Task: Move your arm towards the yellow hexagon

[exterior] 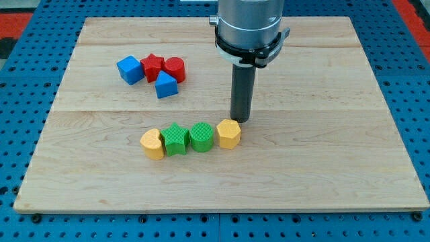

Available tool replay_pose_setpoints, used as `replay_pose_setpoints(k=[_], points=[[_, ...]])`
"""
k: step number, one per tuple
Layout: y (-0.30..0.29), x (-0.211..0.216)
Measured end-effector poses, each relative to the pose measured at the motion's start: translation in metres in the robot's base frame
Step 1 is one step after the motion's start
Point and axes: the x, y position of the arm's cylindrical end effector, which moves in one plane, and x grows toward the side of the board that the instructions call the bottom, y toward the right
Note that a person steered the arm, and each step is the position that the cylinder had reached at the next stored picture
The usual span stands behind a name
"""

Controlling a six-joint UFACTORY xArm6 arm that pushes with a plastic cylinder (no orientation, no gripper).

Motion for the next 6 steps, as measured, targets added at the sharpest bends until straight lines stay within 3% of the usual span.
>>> replay_pose_setpoints(k=[3, 6], points=[[-0.001, -0.005], [0.015, -0.039]])
